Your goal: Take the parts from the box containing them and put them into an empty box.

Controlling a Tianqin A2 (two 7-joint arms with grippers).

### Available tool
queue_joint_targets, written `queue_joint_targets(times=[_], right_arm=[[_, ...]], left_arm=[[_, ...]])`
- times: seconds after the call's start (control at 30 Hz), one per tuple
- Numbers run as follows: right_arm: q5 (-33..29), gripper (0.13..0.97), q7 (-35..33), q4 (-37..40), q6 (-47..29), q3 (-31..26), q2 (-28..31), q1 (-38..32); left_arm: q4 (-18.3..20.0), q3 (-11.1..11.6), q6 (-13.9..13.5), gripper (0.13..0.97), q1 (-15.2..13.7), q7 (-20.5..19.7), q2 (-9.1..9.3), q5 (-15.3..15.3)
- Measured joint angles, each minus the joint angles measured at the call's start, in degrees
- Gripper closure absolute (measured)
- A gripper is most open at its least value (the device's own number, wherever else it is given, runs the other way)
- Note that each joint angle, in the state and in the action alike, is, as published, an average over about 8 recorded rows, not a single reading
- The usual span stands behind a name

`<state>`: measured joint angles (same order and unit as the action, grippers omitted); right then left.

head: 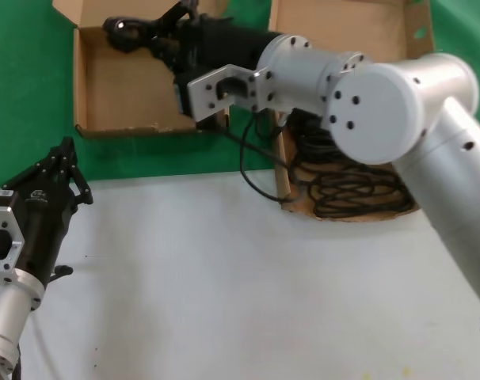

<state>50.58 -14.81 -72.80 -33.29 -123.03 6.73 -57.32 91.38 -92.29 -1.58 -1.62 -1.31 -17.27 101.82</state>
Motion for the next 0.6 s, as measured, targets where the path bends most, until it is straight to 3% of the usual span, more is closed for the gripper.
queue_joint_targets(times=[0.33,0.6], right_arm=[[4.0,0.852,-6.3,10.4,5.7,-1.5,-3.7,-1.2],[4.5,0.810,-7.0,11.8,8.0,-0.3,-3.8,-1.2]], left_arm=[[0.0,0.0,0.0,0.952,0.0,0.0,0.00,0.0],[0.0,0.0,0.0,0.952,0.0,0.0,0.00,0.0]])
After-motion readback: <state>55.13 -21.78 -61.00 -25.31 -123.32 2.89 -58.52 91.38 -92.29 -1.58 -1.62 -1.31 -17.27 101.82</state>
